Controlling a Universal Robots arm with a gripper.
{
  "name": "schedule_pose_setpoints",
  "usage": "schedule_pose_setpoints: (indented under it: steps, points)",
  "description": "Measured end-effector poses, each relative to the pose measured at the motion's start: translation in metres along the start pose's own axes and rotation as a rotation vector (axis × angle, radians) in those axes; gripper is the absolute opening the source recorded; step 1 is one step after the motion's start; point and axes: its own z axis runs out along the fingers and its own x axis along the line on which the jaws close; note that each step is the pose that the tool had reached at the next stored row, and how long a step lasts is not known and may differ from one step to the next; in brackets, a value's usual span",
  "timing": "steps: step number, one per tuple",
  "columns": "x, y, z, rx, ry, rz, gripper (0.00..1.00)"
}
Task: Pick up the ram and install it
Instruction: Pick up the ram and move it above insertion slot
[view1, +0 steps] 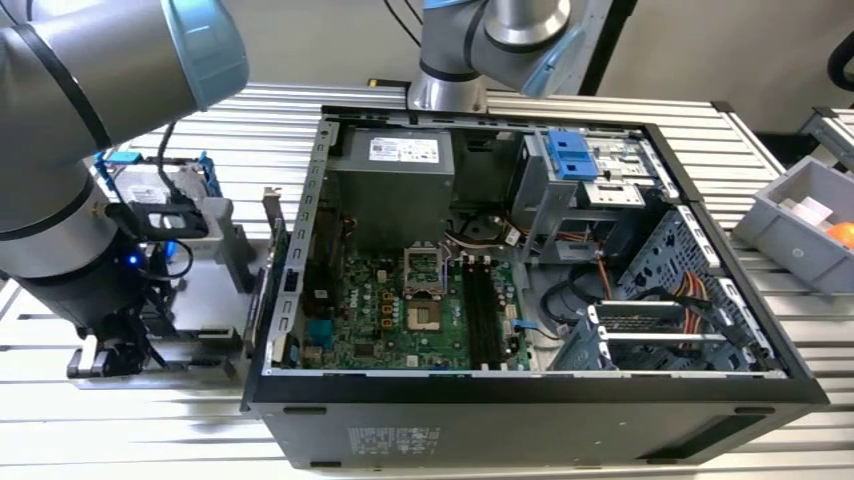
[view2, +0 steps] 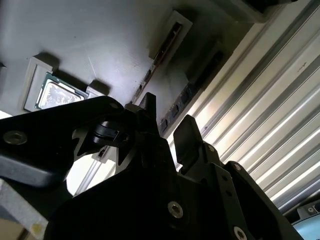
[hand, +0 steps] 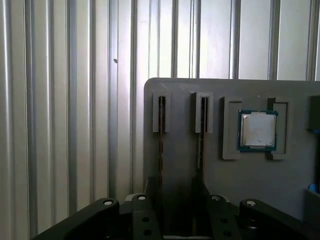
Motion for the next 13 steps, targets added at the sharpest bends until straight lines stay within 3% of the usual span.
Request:
schedule_pose_setpoints:
  steps: [13]
  points:
    - [0.0052, -0.0001, 0.0132, -0.0005, 0.0021, 0.000, 1.00]
